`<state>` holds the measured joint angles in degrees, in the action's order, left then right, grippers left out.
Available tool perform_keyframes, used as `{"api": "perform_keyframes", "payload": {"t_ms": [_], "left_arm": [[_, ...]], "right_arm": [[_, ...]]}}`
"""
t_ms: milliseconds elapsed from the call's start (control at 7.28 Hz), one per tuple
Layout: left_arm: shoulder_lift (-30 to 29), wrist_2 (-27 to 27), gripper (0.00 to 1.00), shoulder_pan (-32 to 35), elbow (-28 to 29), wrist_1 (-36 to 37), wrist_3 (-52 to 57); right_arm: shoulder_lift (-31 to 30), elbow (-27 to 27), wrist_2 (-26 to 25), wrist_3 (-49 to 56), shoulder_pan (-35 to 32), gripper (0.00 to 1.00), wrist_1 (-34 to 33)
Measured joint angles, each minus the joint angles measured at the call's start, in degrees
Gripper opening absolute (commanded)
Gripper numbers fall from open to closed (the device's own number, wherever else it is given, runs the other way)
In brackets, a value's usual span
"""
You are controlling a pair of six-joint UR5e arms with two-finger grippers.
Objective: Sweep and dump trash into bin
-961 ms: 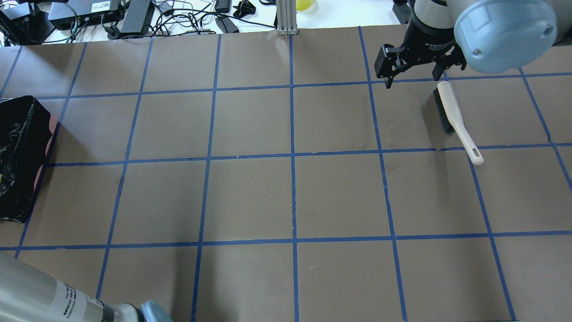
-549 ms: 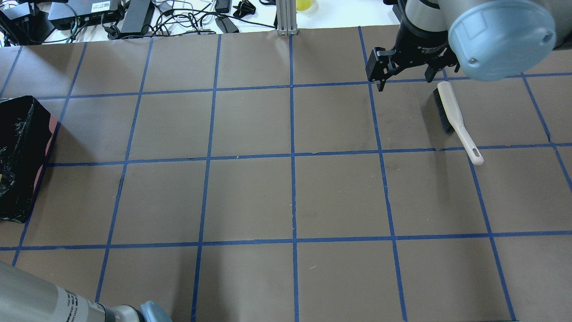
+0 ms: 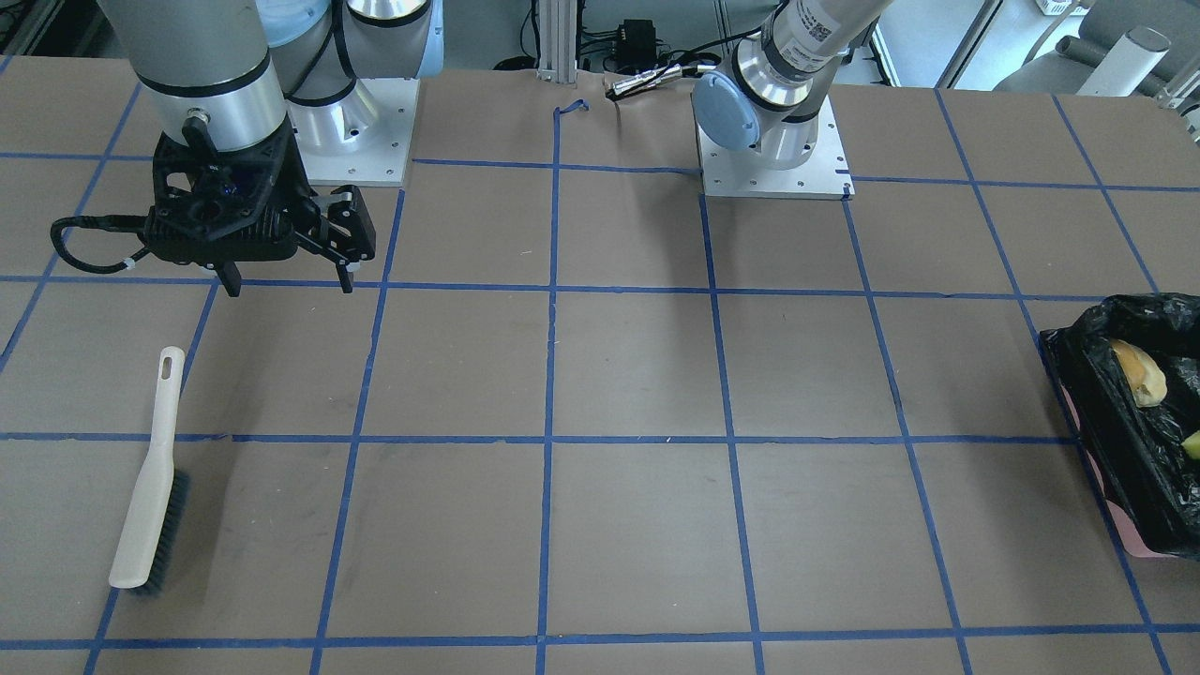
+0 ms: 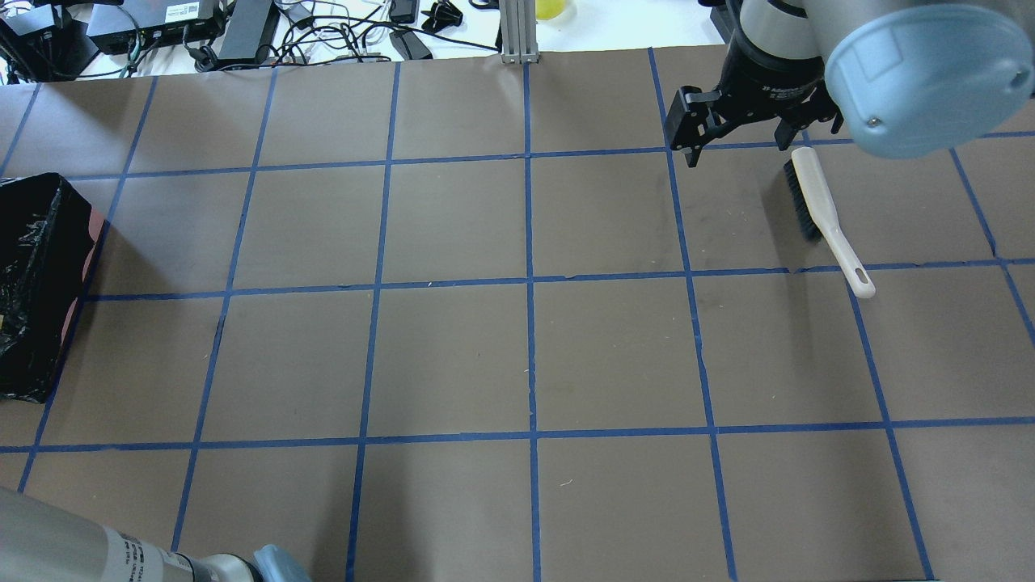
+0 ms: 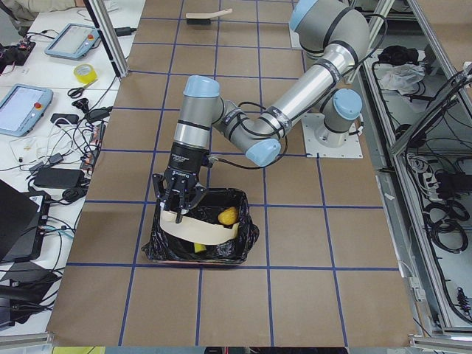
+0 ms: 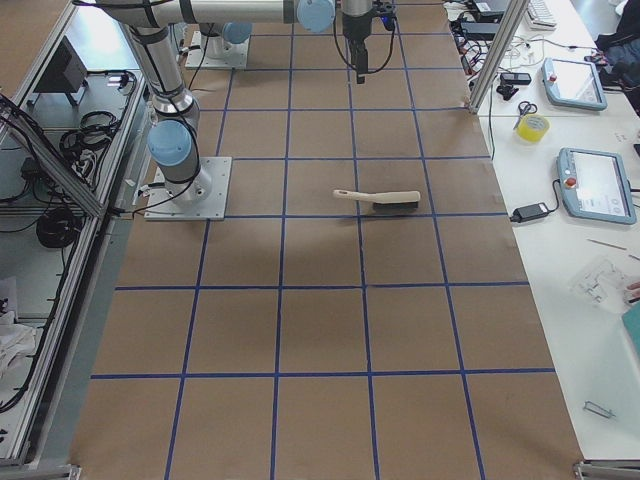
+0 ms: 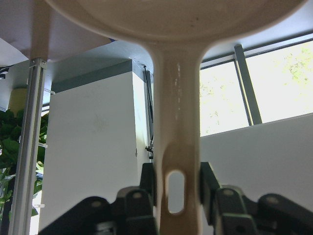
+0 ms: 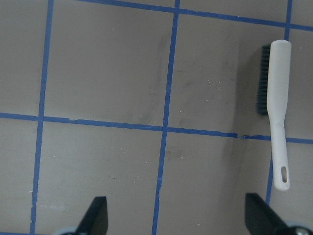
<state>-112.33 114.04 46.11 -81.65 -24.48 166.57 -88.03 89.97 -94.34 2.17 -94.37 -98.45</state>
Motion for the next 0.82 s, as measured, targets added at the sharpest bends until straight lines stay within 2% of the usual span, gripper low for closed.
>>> {"api": "perform_keyframes", "payload": {"t_ms": [412, 549, 824], "left_arm": [[-0.65, -4.29, 0.0, -0.07, 2.96, -7.72, -0.13], [-1.35, -5.95, 0.0, -0.11, 7.46, -13.69, -0.98], [-3.27, -9.21, 0.0, 0.08, 18.99, -31.41, -5.61]], "right_arm": [[-5.5, 6.42, 2.38, 0.1, -0.02, 1.0, 0.06], [-6.78, 8.29, 2.68, 0.11, -0.02, 1.0, 0.08], [-7.74, 9.86, 2.85, 0.12, 0.04, 1.0, 0.06]]}}
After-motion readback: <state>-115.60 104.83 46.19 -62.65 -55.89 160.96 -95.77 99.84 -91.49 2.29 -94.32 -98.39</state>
